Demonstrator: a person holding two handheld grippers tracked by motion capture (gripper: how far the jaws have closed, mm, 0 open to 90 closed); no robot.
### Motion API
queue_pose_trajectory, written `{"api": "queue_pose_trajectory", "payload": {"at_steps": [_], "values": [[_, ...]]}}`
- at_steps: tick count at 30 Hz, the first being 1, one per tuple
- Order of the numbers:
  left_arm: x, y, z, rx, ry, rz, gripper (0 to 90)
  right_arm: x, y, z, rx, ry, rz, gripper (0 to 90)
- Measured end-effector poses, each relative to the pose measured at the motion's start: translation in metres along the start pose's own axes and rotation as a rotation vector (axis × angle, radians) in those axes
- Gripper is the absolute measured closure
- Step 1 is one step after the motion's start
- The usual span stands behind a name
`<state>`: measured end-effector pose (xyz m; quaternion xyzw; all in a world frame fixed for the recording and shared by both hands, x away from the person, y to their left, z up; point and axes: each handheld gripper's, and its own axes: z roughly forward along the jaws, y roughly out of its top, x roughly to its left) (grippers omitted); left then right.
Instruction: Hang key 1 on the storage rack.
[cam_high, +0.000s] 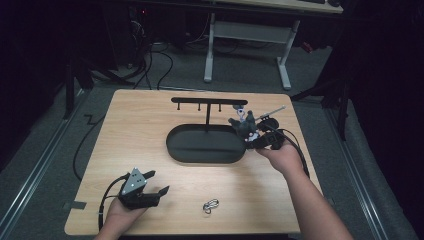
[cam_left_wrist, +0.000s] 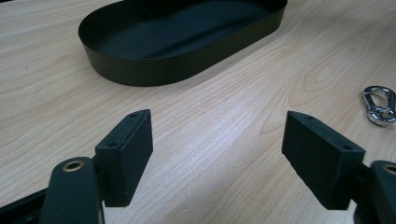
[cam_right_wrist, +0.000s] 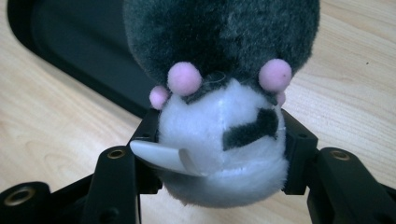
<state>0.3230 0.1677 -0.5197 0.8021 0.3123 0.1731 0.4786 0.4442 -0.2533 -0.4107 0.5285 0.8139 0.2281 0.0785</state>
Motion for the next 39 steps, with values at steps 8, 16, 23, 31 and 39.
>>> {"api": "queue_pose_trajectory", "payload": {"at_steps": [8,16,23,31,39], "values": [[0.001,0.0,0.0,-0.001,0.0,0.001,25.4,0.0,0.005,0.018,-0.006,-0.037,0.01,44.7],[0.001,0.0,0.0,-0.003,-0.003,-0.001,25.4,0.003,0.005,0.014,-0.041,-0.09,-0.015,36.1],[0.0,0.0,0.001,0.002,-0.006,0.001,25.4,0.007,-0.012,-0.002,-0.094,-0.049,-0.029,44.9],[-0.002,0.001,0.003,0.006,-0.009,0.004,25.3,0.017,-0.055,-0.005,-0.17,-0.003,-0.052,50.8],[-0.006,0.001,0.004,0.015,-0.017,0.013,25.6,0.023,-0.112,0.01,-0.253,0.018,-0.03,51.6]]}}
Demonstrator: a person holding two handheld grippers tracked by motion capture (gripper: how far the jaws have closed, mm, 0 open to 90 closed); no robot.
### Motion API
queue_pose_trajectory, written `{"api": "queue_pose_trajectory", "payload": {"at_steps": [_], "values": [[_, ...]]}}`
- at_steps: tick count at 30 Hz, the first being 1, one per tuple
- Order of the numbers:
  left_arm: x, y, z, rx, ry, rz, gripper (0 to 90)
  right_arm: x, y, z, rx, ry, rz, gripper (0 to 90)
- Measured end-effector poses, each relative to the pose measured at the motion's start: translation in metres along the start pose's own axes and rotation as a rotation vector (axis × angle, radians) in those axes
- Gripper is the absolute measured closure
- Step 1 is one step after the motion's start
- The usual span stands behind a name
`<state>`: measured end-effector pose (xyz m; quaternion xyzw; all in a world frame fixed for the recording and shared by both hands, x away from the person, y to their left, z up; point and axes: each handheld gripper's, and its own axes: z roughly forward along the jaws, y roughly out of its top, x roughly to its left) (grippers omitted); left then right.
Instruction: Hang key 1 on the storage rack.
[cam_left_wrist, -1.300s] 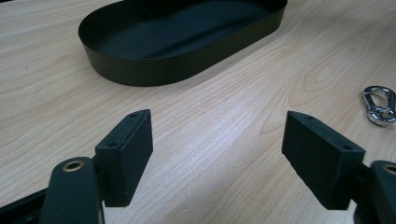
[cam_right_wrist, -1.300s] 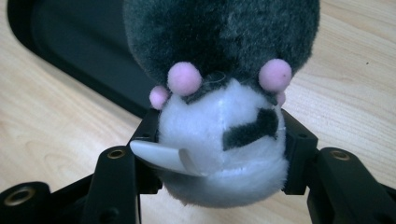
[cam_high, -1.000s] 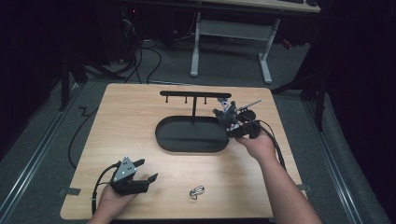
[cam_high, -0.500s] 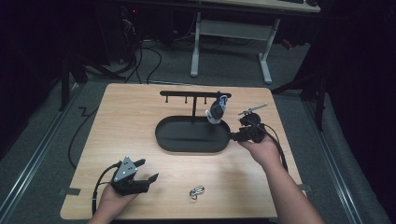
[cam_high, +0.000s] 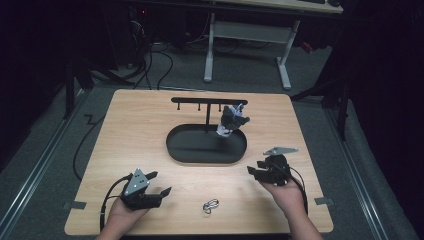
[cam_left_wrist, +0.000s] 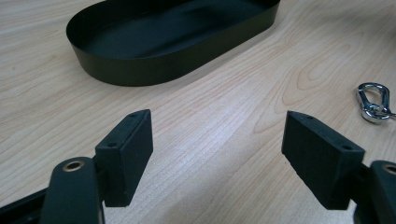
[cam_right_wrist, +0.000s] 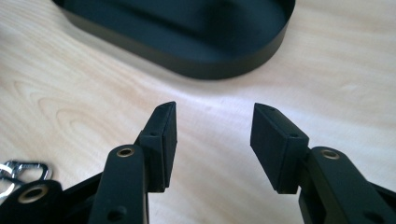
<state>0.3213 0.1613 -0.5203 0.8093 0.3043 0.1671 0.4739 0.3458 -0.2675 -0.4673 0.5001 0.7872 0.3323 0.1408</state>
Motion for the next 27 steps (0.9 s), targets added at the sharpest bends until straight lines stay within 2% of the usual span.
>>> {"api": "queue_pose_trajectory", "payload": {"at_steps": [5,7,9,11,13,15,18,21,24,25,27], "values": [[-0.002,0.0,0.001,0.007,-0.004,0.003,26.1,0.007,-0.038,0.005,-0.053,0.01,0.037,51.6],[-0.002,0.0,0.002,0.006,-0.006,0.002,26.3,0.008,-0.049,0.008,-0.052,-0.008,0.023,51.0],[-0.003,0.001,0.002,0.007,-0.007,0.006,26.6,0.009,-0.059,0.008,-0.061,-0.022,0.021,51.0],[-0.003,0.001,0.002,0.004,-0.008,0.005,26.8,0.01,-0.067,0.005,-0.069,-0.003,0.035,50.5],[-0.004,0.001,0.002,0.002,-0.007,0.005,26.9,0.014,-0.069,0.003,-0.073,0.006,0.027,50.1],[-0.004,0.001,0.002,0.004,-0.005,0.009,26.9,0.021,-0.068,0.001,-0.091,0.043,0.017,50.3],[-0.003,0.002,0.003,0.01,-0.003,0.009,27.0,0.04,-0.065,0.006,-0.093,0.145,-0.01,51.5],[-0.003,0.001,0.004,0.015,-0.001,0.01,27.0,0.066,-0.061,0.015,-0.086,0.197,-0.085,63.7],[-0.003,0.001,0.004,0.021,-0.001,0.015,27.0,0.088,-0.057,0.024,-0.087,0.256,-0.135,86.8],[-0.003,0.001,0.004,0.021,-0.002,0.015,27.0,0.096,-0.057,0.027,-0.08,0.258,-0.155,89.8],[-0.003,0.001,0.004,0.022,-0.003,0.017,27.0,0.106,-0.055,0.032,-0.067,0.248,-0.188,90.0]]}}
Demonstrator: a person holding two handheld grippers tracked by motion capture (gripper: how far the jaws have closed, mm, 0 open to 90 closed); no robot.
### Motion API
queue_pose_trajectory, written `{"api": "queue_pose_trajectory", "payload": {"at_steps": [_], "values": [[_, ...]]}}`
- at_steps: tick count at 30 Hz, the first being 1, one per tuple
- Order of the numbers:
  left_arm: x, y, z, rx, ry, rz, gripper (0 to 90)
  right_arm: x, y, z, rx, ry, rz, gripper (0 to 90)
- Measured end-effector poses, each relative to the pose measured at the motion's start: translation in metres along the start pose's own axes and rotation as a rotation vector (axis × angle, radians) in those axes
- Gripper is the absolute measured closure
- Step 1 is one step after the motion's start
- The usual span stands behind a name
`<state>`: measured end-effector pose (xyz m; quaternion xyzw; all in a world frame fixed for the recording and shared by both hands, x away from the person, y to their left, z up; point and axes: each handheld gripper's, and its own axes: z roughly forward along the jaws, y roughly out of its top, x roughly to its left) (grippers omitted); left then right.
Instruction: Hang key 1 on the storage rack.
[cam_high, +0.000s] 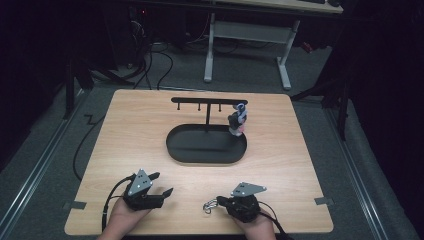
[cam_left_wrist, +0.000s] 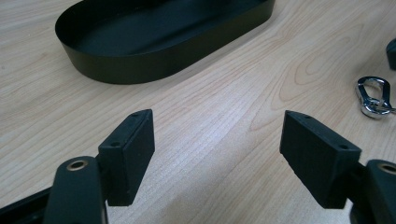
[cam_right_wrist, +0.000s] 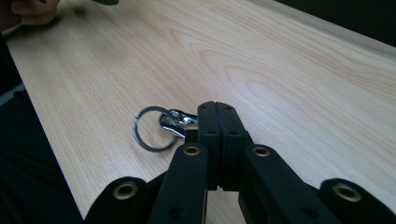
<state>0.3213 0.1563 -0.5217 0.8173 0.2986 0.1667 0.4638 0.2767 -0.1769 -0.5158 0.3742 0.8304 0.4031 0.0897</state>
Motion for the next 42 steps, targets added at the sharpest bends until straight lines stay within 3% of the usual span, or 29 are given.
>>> {"api": "queue_pose_trajectory", "payload": {"at_steps": [3,10,14,20,26,30,35,42], "values": [[0.0,-0.001,-0.001,-0.006,0.001,-0.001,27.0,0.004,0.003,0.006,0.006,0.008,-0.009,90.0],[0.0,0.0,0.0,-0.003,0.001,-0.001,27.0,0.0,-0.002,0.011,0.059,-0.04,-0.018,90.0],[0.001,0.0,0.0,-0.003,0.001,-0.002,27.0,-0.019,-0.007,0.002,0.052,-0.094,0.001,90.0],[0.0,-0.001,0.0,0.002,-0.004,0.0,27.0,-0.06,-0.017,-0.02,0.036,-0.205,0.084,89.5],[0.0,-0.001,0.0,0.003,-0.005,-0.001,27.1,-0.089,-0.026,-0.035,0.012,-0.254,0.151,89.2],[0.0,-0.001,0.001,0.005,-0.005,0.0,27.2,-0.087,-0.025,-0.036,0.017,-0.261,0.145,85.8],[0.0,-0.001,0.0,0.005,-0.001,0.0,27.2,-0.079,-0.025,-0.049,-0.021,-0.263,0.145,85.6],[0.001,-0.001,0.0,0.008,0.0,0.001,27.2,-0.073,-0.036,-0.053,0.033,-0.264,0.151,88.2]]}}
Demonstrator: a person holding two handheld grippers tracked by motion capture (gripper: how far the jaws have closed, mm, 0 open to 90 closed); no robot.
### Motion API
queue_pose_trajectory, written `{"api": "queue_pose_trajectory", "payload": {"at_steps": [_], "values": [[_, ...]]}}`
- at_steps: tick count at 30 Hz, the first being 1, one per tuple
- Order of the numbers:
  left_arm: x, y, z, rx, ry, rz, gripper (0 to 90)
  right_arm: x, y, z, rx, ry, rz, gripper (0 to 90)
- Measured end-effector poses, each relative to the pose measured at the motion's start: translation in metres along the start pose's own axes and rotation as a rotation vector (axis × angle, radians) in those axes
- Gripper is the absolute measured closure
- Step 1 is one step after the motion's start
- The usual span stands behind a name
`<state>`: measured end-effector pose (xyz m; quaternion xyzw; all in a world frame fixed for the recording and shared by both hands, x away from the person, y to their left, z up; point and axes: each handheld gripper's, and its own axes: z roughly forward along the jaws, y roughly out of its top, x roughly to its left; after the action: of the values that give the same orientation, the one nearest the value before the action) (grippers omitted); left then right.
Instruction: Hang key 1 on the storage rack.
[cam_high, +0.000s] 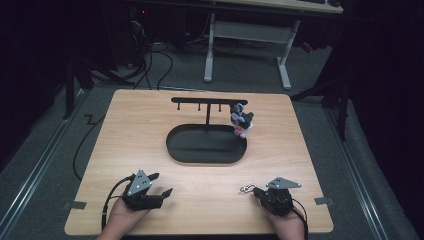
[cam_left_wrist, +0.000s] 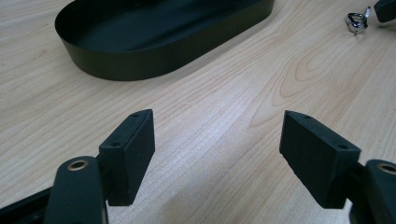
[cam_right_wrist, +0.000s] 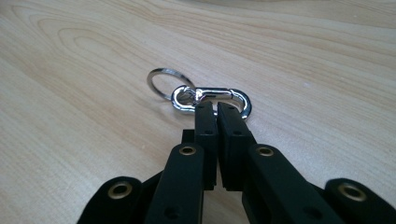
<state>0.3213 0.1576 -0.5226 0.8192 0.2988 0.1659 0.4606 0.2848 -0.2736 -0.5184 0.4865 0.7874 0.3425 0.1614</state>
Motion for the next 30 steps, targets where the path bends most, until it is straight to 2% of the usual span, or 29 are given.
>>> {"api": "queue_pose_trajectory", "payload": {"at_steps": [4,8,13,16,20,25,30], "values": [[-0.001,-0.002,-0.004,-0.007,0.011,0.001,27.5,-0.002,0.003,0.007,0.028,-0.025,-0.013,88.5],[-0.001,-0.008,-0.017,-0.022,0.032,-0.013,28.2,-0.006,0.009,0.014,0.023,-0.033,-0.019,88.3],[0.001,-0.02,-0.036,-0.011,0.077,-0.041,28.1,-0.009,0.027,0.031,0.021,-0.028,-0.044,87.9],[0.004,-0.027,-0.047,-0.013,0.101,-0.065,28.2,-0.008,0.038,0.043,0.017,-0.007,-0.053,87.7],[0.006,-0.032,-0.056,-0.017,0.119,-0.086,28.2,-0.006,0.046,0.051,0.017,0.007,-0.06,87.5],[0.006,-0.03,-0.055,-0.023,0.115,-0.084,28.2,-0.007,0.046,0.05,0.019,-0.002,-0.061,85.1],[0.006,-0.022,-0.043,-0.027,0.096,-0.063,28.1,-0.006,0.038,0.038,0.002,-0.019,-0.047,77.4]]}}
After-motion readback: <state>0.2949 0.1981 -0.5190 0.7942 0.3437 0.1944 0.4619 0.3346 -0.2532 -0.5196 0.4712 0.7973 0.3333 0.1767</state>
